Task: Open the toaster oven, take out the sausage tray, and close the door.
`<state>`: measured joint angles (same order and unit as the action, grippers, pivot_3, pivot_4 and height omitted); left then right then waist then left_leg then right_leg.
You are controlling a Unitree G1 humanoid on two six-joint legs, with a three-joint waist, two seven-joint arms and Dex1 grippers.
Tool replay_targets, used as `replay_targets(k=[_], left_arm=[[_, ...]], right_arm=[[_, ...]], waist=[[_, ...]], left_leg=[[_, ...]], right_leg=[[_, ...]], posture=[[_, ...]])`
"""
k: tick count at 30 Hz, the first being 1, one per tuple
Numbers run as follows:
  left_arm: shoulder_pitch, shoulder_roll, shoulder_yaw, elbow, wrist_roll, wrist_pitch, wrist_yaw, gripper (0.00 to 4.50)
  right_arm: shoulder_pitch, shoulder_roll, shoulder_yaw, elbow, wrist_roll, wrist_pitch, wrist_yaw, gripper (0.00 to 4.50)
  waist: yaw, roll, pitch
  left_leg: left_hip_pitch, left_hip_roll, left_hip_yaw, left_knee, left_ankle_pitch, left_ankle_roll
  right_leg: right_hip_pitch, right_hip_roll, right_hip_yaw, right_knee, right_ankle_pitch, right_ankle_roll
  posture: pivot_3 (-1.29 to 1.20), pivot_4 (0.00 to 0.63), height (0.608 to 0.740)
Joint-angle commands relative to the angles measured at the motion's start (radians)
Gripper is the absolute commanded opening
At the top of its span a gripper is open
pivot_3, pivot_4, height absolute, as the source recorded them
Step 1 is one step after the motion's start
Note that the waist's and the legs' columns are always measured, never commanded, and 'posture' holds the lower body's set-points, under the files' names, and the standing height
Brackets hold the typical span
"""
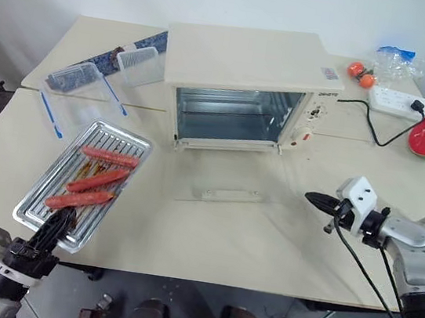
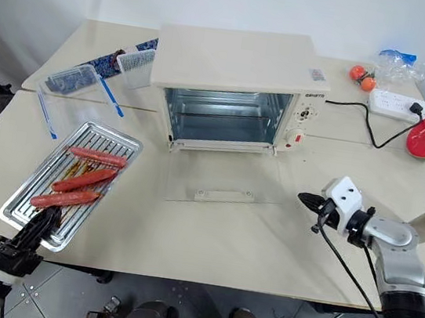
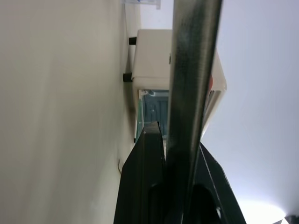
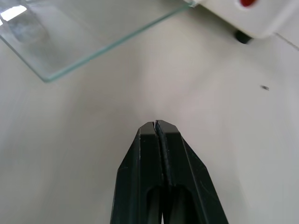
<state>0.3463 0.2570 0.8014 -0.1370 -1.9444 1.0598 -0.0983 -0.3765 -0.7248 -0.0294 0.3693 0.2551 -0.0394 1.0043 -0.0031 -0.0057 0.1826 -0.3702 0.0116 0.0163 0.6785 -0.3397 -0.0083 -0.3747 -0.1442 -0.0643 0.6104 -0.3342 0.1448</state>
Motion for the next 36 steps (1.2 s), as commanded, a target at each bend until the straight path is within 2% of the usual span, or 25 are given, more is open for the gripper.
replay_targets(k=[1,7,11,18,27,29,34,36], left_arm=[[-0.031,0.003,0.009,-0.027,-0.028,-0.015,0.018,0.00],[-0.107,0.007,0.088,0.029,-0.028,-0.028,0.060,0.00],[-0.108,0.018,0.106,0.050,-0.028,0.002,0.070,0.00],[-0.103,0.048,0.114,0.086,-0.028,0.052,0.069,0.00],[-0.116,0.112,0.089,0.123,-0.028,0.114,0.042,0.00],[-0.107,0.156,0.064,0.130,-0.028,0.153,0.013,0.00],[-0.115,0.289,-0.034,0.156,-0.028,0.231,-0.062,0.00],[-0.149,0.350,-0.108,0.177,-0.028,0.260,-0.081,0.00]], right_arm=[[-0.025,0.027,-0.017,-0.008,0.045,-0.073,0.082,0.04],[-0.036,0.088,-0.070,-0.089,0.167,-0.059,0.153,0.04],[-0.027,0.081,-0.103,-0.141,0.224,0.010,0.162,0.04],[-0.091,0.086,-0.168,-0.212,0.287,0.142,0.089,0.04],[-0.232,0.196,-0.236,-0.235,0.387,0.266,-0.093,0.04],[-0.224,0.186,-0.236,-0.250,0.388,0.282,-0.089,0.04],[-0.097,0.101,-0.255,-0.348,0.444,0.363,0.017,0.04],[-0.009,0.058,-0.284,-0.436,0.498,0.426,0.044,0.04]], waist=[[0.002,0.000,0.000],[-0.002,0.000,0.000],[-0.001,0.000,0.000],[0.000,0.000,0.000],[0.000,0.000,0.000],[0.003,0.000,0.000],[0.006,0.001,0.000],[0.006,0.001,0.000]], left_leg=[[0.000,0.000,0.000,0.000,0.000,0.000],[0.000,0.000,0.000,0.001,0.000,0.000],[0.000,0.001,0.000,0.001,-0.001,-0.003],[0.000,0.003,-0.001,0.001,-0.001,-0.003],[0.000,0.004,-0.001,0.000,-0.001,-0.003],[-0.001,0.003,-0.002,-0.001,-0.001,-0.003],[-0.002,0.000,-0.007,-0.004,-0.002,-0.001],[-0.002,0.000,-0.005,-0.008,-0.002,-0.001]], right_leg=[[0.000,0.000,0.000,0.000,0.000,0.000],[0.000,0.001,0.000,0.000,0.001,0.001],[0.000,0.005,0.000,0.000,0.001,0.001],[0.000,0.004,0.001,0.000,0.001,0.001],[-0.001,0.003,0.001,0.000,0.001,0.001],[-0.002,0.002,0.000,0.000,0.001,0.001],[-0.002,0.001,0.000,0.001,0.001,0.001],[-0.002,0.000,-0.001,0.000,0.001,0.001]], posture=[[0.00,0.150,0.740],[0.00,0.150,0.740],[0.00,0.150,0.740],[0.00,0.150,0.740],[0.00,0.150,0.740],[0.00,0.150,0.740],[0.00,0.150,0.740],[0.00,0.150,0.740]])
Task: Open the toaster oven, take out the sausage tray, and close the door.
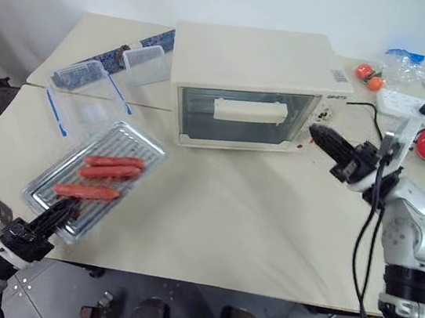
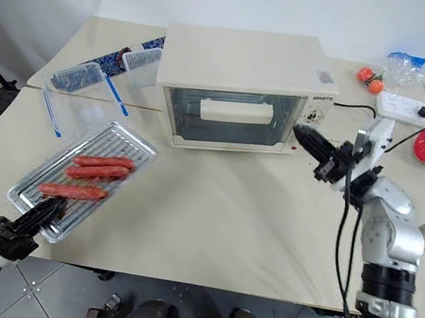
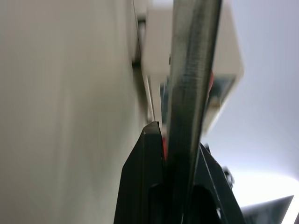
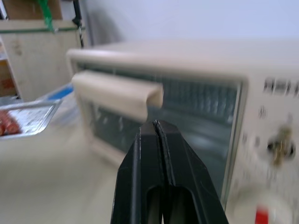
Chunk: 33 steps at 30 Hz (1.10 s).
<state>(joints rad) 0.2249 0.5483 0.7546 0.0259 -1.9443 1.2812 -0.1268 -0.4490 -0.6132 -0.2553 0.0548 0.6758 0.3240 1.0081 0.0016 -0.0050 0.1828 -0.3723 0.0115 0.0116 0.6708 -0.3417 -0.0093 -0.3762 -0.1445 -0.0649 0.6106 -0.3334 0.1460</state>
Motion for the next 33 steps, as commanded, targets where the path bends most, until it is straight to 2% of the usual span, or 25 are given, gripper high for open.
replay_targets(k=[1,3,6,10,15,24,33], left_arm=[[-0.067,0.088,-0.123,0.031,-0.028,0.056,-0.055,0.00],[-0.136,0.137,-0.227,0.059,-0.028,0.076,-0.051,0.00],[-0.242,0.185,-0.336,0.109,-0.028,0.081,-0.044,0.00],[-0.382,0.215,-0.470,0.166,0.011,0.105,-0.056,0.00],[-0.672,0.127,-0.669,0.249,0.206,0.176,-0.078,0.00],[-0.905,-0.022,-0.799,0.426,0.560,0.241,-0.263,0.00],[-0.987,-0.089,-0.857,0.517,0.852,0.226,-0.433,0.00]], right_arm=[[0.149,-0.087,-0.062,-0.198,0.082,0.065,0.087,0.20],[0.276,-0.124,-0.075,-0.312,0.088,0.057,0.139,0.54],[0.407,-0.150,-0.098,-0.405,0.078,0.022,0.194,1.50],[0.493,-0.148,-0.128,-0.427,0.042,-0.046,0.218,2.83],[0.638,-0.124,-0.171,-0.446,-0.031,-0.173,0.238,4.46],[0.775,-0.117,-0.245,-0.508,0.044,-0.114,0.189,4.46],[0.890,-0.073,-0.285,-0.600,0.045,-0.126,0.124,4.46]], waist=[[-0.002,0.000,0.000],[0.010,0.003,0.001],[0.009,0.003,0.001],[-0.005,0.002,0.001],[0.025,0.001,0.002],[0.023,0.001,0.002],[0.049,0.002,0.001]], left_leg=[[0.000,0.000,-0.001,-0.001,0.000,0.000],[0.000,-0.002,-0.002,-0.004,0.000,0.000],[0.002,-0.004,-0.001,-0.006,0.000,-0.001],[0.004,-0.002,0.005,-0.004,0.000,-0.001],[0.003,-0.003,0.012,-0.003,0.005,-0.002],[0.005,-0.001,0.016,-0.003,0.006,-0.003],[0.005,-0.002,0.016,0.004,0.006,-0.003]], right_leg=[[0.000,0.000,-0.001,0.000,0.000,0.000],[0.000,-0.001,-0.003,0.000,0.000,0.000],[0.000,0.002,-0.005,0.000,0.000,0.001],[0.001,0.003,-0.005,-0.001,0.001,0.002],[0.001,0.004,-0.005,-0.001,0.001,0.002],[0.001,0.007,-0.001,0.001,0.001,0.003],[0.002,0.006,0.000,0.000,0.002,0.002]], posture=[[0.00,0.150,0.740],[0.00,0.150,0.740],[0.00,0.150,0.740],[0.00,0.150,0.740],[0.00,0.150,0.740],[0.00,0.150,0.740],[0.00,0.150,0.740]])
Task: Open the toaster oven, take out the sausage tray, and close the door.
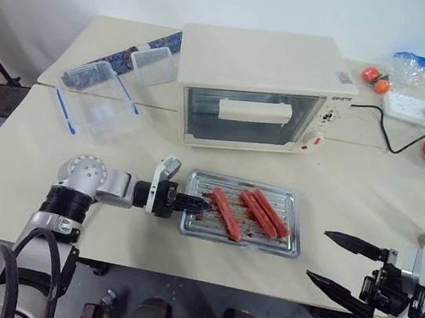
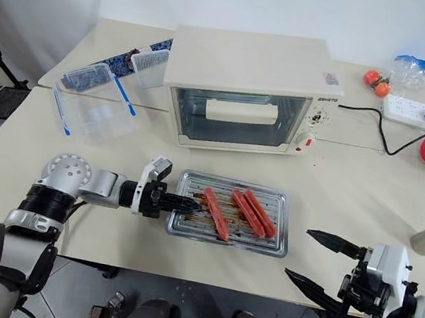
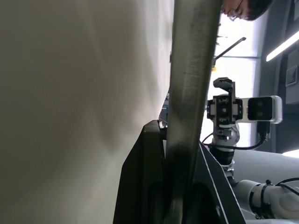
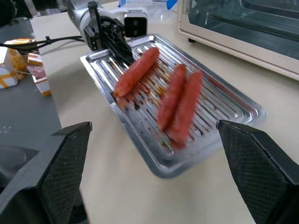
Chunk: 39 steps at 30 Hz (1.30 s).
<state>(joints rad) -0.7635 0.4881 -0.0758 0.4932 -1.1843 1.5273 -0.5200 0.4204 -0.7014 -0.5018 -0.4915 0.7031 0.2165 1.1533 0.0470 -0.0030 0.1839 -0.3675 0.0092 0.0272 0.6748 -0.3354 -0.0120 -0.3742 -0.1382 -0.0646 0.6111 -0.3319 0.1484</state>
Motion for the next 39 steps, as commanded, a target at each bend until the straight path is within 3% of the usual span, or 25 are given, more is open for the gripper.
replay_targets(k=[1,6,13,22,35,39], left_arm=[[-0.002,-0.036,-0.021,0.058,0.114,-0.023,-0.048,0.00],[-0.005,-0.054,0.007,0.050,0.196,-0.029,-0.090,0.00],[-0.023,-0.073,0.174,-0.010,0.232,0.056,0.027,0.00],[-0.010,0.001,0.157,-0.116,0.102,0.087,0.147,0.00],[0.021,-0.044,0.202,-0.131,0.016,0.087,0.313,0.00],[0.031,-0.042,0.198,-0.162,-0.012,0.087,0.349,1.19]], right_arm=[[0.025,0.017,-0.039,-0.061,0.017,-0.018,-0.029,4.46],[0.047,0.027,-0.042,-0.082,0.014,-0.021,-0.055,4.46],[0.051,0.028,-0.031,-0.080,0.007,-0.025,-0.062,4.46],[0.010,0.031,0.025,-0.055,-0.009,-0.030,-0.058,4.46],[-0.006,0.027,0.038,-0.047,-0.015,-0.039,-0.058,4.46],[-0.016,0.026,0.046,-0.046,-0.019,-0.038,-0.061,4.50]], waist=[[0.005,0.001,-0.001],[0.006,0.002,-0.001],[0.002,0.001,-0.001],[-0.024,-0.002,0.001],[-0.021,-0.004,0.002],[-0.021,-0.004,0.002]], left_leg=[[0.000,0.000,0.000,0.001,0.000,0.000],[0.002,0.001,0.000,0.004,0.001,0.001],[0.002,0.001,0.000,0.004,0.001,0.001],[-0.001,0.005,-0.002,0.003,0.001,-0.001],[-0.002,0.005,-0.002,0.003,0.001,0.000],[-0.002,0.005,-0.002,0.003,0.001,0.000]], right_leg=[[0.000,0.000,0.000,0.001,0.000,0.000],[0.003,0.000,0.001,0.001,0.003,-0.001],[0.003,0.000,0.001,0.001,0.006,-0.002],[-0.001,0.004,0.002,0.001,0.007,-0.002],[-0.001,0.003,0.003,0.001,0.007,-0.001],[-0.001,0.003,0.003,0.001,0.007,-0.001]], posture=[[0.00,0.150,0.740],[0.00,0.150,0.740],[0.00,0.150,0.740],[0.00,0.150,0.740],[0.00,0.150,0.740],[0.00,0.150,0.740]])
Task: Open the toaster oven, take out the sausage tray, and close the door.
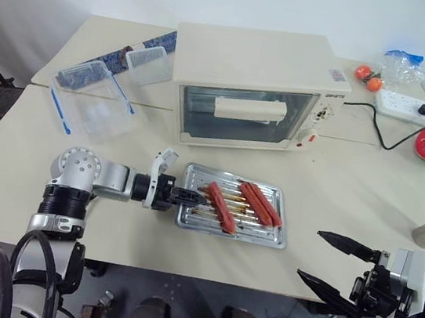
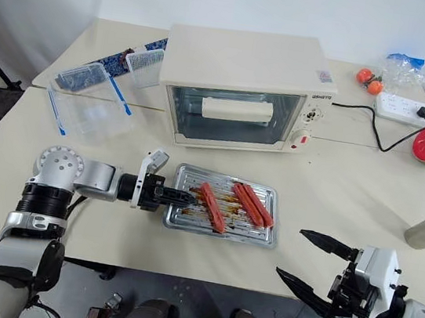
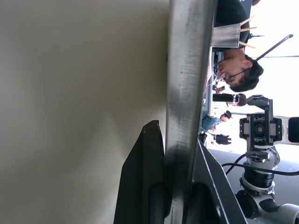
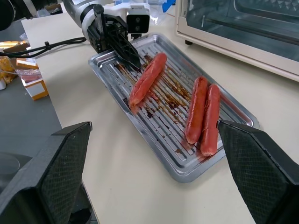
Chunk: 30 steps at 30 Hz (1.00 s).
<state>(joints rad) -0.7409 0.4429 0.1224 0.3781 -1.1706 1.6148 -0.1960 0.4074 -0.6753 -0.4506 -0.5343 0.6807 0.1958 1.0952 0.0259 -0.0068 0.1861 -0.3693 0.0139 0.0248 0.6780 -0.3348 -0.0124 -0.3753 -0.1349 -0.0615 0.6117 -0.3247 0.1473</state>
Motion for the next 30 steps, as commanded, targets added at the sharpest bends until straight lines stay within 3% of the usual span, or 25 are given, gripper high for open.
replay_targets(k=[1,9,11,16,20,25,30], left_arm=[[0.011,0.002,0.004,-0.054,-0.029,0.000,0.033,1.53],[0.033,0.005,0.060,-0.119,-0.058,0.000,0.067,3.90],[0.054,0.055,0.043,-0.208,-0.029,-0.014,0.004,4.48],[0.193,0.286,-0.014,-0.411,0.065,-0.189,-0.320,4.48],[0.405,0.462,-0.027,-0.506,0.332,-0.729,-0.746,4.48],[0.571,0.478,0.144,-0.325,0.508,-1.281,-1.026,4.48],[0.650,0.510,0.239,-0.192,0.626,-1.542,-1.095,4.48]], right_arm=[[-0.005,0.000,-0.003,-0.003,0.003,-0.016,-0.004,4.50],[-0.024,-0.001,0.014,0.010,-0.003,-0.018,0.000,4.50],[-0.027,-0.002,0.017,0.014,-0.004,-0.017,0.006,4.50],[-0.051,-0.013,0.026,0.040,-0.009,-0.020,0.025,4.50],[-0.087,-0.026,0.030,0.083,-0.023,-0.049,0.063,4.50],[-0.158,-0.052,0.019,0.160,-0.019,-0.080,0.114,4.50],[-0.194,-0.085,0.017,0.235,-0.043,-0.145,0.190,4.50]], waist=[[0.000,0.000,0.000],[-0.001,0.000,0.000],[-0.001,0.000,0.000],[-0.022,0.000,0.000],[-0.026,0.000,0.001],[-0.021,0.001,0.001],[-0.015,0.001,0.001]], left_leg=[[0.000,0.000,0.000,0.000,0.000,0.000],[0.000,0.000,0.000,0.000,0.000,0.000],[0.000,0.000,0.001,0.000,0.000,0.000],[0.002,0.001,0.002,-0.005,0.000,-0.002],[0.002,0.001,0.007,-0.009,0.000,-0.002],[0.001,0.002,0.009,-0.012,0.000,-0.001],[0.001,0.002,0.010,-0.013,-0.002,0.002]], right_leg=[[0.000,0.000,0.000,0.000,0.000,0.000],[0.000,0.000,0.000,0.000,0.000,0.000],[0.000,0.000,0.000,0.000,0.000,0.000],[-0.002,0.002,0.002,0.000,0.000,0.000],[-0.002,0.002,0.002,-0.005,0.000,-0.001],[-0.003,0.001,0.002,-0.013,-0.001,-0.002],[-0.003,0.000,0.000,-0.011,0.000,-0.002]], posture=[[0.00,0.150,0.740],[0.00,0.150,0.740],[0.00,0.150,0.740],[0.00,0.150,0.740],[0.00,0.150,0.740],[0.00,0.150,0.740],[0.00,0.150,0.740]])
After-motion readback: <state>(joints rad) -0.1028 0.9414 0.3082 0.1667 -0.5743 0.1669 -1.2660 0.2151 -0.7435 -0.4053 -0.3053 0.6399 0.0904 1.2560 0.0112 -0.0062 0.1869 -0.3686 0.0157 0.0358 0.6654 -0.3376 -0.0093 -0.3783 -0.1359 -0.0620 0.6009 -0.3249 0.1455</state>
